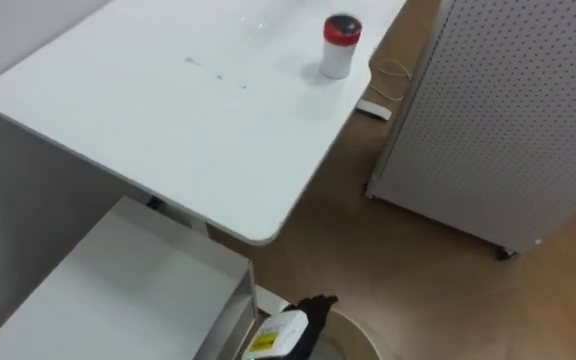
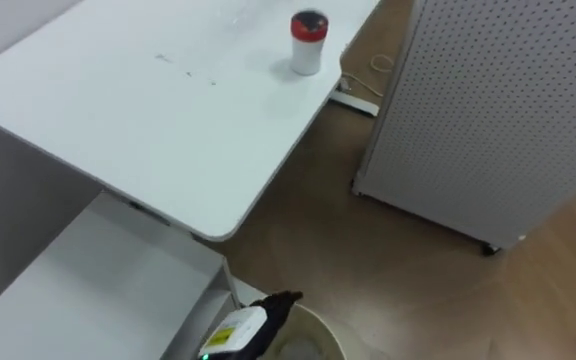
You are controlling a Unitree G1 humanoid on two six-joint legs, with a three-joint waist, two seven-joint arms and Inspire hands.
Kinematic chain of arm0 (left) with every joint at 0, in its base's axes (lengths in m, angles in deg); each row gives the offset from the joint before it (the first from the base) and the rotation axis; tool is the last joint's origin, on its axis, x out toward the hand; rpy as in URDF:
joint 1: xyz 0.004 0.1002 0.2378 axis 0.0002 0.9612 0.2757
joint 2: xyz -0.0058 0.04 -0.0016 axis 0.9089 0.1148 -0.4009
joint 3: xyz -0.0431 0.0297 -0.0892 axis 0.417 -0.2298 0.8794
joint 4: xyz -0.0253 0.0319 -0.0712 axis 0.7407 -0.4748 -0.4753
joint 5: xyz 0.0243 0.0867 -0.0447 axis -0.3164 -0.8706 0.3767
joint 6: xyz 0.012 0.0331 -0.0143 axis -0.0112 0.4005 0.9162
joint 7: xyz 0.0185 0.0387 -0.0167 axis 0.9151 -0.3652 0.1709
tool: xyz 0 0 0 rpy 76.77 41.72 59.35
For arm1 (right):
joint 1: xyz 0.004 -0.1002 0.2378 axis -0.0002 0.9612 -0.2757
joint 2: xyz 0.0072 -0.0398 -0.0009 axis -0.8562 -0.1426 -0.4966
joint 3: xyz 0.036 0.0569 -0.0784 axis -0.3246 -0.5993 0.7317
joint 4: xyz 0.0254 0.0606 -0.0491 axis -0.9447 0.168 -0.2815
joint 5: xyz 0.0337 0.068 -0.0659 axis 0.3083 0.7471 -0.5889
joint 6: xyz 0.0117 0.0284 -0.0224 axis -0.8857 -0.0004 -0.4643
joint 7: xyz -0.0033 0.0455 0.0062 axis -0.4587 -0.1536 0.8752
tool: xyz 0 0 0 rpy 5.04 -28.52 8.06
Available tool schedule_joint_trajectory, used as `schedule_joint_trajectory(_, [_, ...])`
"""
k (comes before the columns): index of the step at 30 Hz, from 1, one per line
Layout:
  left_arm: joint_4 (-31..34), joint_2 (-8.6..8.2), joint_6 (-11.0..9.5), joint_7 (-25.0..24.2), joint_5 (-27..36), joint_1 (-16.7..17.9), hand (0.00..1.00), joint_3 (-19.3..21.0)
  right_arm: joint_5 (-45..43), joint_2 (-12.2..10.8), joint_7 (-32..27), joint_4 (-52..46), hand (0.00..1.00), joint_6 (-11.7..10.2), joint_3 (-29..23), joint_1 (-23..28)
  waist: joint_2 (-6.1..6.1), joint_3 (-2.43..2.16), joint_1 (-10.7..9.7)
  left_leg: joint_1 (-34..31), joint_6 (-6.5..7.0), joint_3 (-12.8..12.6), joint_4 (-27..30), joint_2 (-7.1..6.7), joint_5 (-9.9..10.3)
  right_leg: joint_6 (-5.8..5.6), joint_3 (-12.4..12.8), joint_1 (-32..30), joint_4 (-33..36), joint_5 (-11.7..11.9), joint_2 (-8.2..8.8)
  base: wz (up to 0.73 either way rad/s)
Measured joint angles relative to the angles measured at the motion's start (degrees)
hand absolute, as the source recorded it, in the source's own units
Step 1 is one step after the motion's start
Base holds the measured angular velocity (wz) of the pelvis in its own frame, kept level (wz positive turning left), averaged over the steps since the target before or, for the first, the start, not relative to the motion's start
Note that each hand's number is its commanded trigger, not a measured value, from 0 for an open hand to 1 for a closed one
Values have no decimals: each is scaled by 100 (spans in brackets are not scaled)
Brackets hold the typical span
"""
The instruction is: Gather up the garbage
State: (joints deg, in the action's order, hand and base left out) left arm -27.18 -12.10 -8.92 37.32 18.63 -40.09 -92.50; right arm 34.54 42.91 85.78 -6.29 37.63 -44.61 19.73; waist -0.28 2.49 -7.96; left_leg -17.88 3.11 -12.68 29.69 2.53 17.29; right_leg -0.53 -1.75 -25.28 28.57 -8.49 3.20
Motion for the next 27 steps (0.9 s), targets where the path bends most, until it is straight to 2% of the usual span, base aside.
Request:
schedule_joint_trajectory(2, [58,-1,-5,-73,21,-4,0,93,3,6,67,97,100,31,-33,-40,-4,-5,3,204,3,114,-95,-115,17,-18,266,91,11,35,-86,-82])
schedule_joint_trajectory(3, [123,4,-5,-90,94,-4,0,111,15,7,94,160,100,51,-133,-49,-2,-6,-46,319,6,82,-180,-147,16,-33,382,135,-1,54,-115,-58])
schedule_joint_trajectory(7, [695,88,-60,-127,99,15,0,127,-87,20,96,135,100,53,-580,31,21,-35,-283,549,23,-111,-452,-132,-28,-62,563,289,-261,188,-200,-32])
schedule_joint_trajectory(9, [984,122,-259,-126,100,15,0,170,-156,76,93,134,100,46,-745,153,67,-63,-314,766,22,-222,-660,-108,-46,-77,649,489,-509,275,-262,-30])
schedule_joint_trajectory(11, [1185,121,-380,-117,99,38,0,172,-72,120,61,113,100,46,-868,271,69,-75,-309,955,22,-316,-806,-110,-47,-82,657,609,-600,287,-274,-27])
schedule_joint_trajectory(13, [1445,204,-404,-120,96,101,0,185,-19,158,49,97,100,43,-960,336,61,-98,-309,1105,23,-431,-917,-123,-45,-84,664,651,-611,289,-282,-41])
schedule_joint_trajectory(15, [1901,368,-407,-123,76,305,0,299,-21,148,65,16,100,43,-1017,465,52,-117,-278,1291,22,-605,-1005,-122,-37,-90,786,762,-715,337,-374,-47])
schedule_joint_trajectory(16, [1974,387,-408,-123,76,346,0,350,-20,136,71,-5,100,46,-1038,495,48,-118,-284,1322,22,-617,-1011,-120,-34,-92,816,800,-755,348,-391,-43])
schedule_joint_trajectory(17, [2064,409,-410,-124,84,421,0,459,-19,115,86,-48,100,52,-1051,551,4,-118,-269,1413,24,-643,-1000,-125,-31,-107,963,869,-787,371,-441,-54])
schedule_joint_trajectory(19, [2099,458,-412,-132,19,502,0,668,-21,60,105,-89,100,54,-1045,578,-70,-126,-265,1573,25,-833,-986,-117,-31,-111,1035,969,-831,411,-474,-69])
schedule_joint_trajectory(20, [2159,470,-411,-136,-23,505,0,813,-33,36,156,-105,100,57,-1012,571,-93,-141,-226,1660,27,-1024,-1047,-80,-32,-97,982,1028,-1012,545,-500,-85])
schedule_joint_trajectory(21, [2288,469,-417,-122,-80,498,0,952,-24,19,232,-112,100,84,-993,576,-68,-151,-100,1745,57,-1343,-1253,94,3,-8,559,1092,-1180,698,-509,-85])
schedule_joint_trajectory(22, [2329,467,-438,-80,-126,497,0,1001,-20,5,265,-100,100,116,-991,583,-38,-143,-47,1825,27,-1531,-1337,173,78,143,188,1117,-1036,585,-451,-71])
schedule_joint_trajectory(23, [2383,452,-451,-56,-126,505,0,1007,-13,-7,305,-79,100,156,-1000,624,-65,-148,60,2022,6,-1817,-1459,192,66,204,-450,1243,-530,196,-258,-57])
schedule_joint_trajectory(24, [2497,439,-464,-57,-115,552,0,993,-15,25,265,-72,100,174,-1043,627,-52,-145,166,2202,-8,-2054,-1557,176,63,107,-841,1451,-238,-83,-39,-56])
schedule_joint_trajectory(25, [2532,434,-468,-60,-104,559,0,991,-14,50,245,-71,100,174,-1049,633,-41,-148,218,2269,-22,-2124,-1583,164,71,59,-956,1557,-183,-183,64,-52])
schedule_joint_trajectory(26, [2597,452,-468,-65,-1,559,0,1012,-19,66,204,-70,100,172,-1042,639,-52,-150,272,2363,-51,-2181,-1579,133,88,-51,-1092,1718,-292,-273,165,-31])
schedule_joint_trajectory(27, [2635,462,-466,-65,79,565,0,1098,-36,76,205,-71,100,171,-1024,645,-80,-150,281,2381,-66,-2121,-1531,76,80,-27,-1079,1761,-508,-327,154,-26])
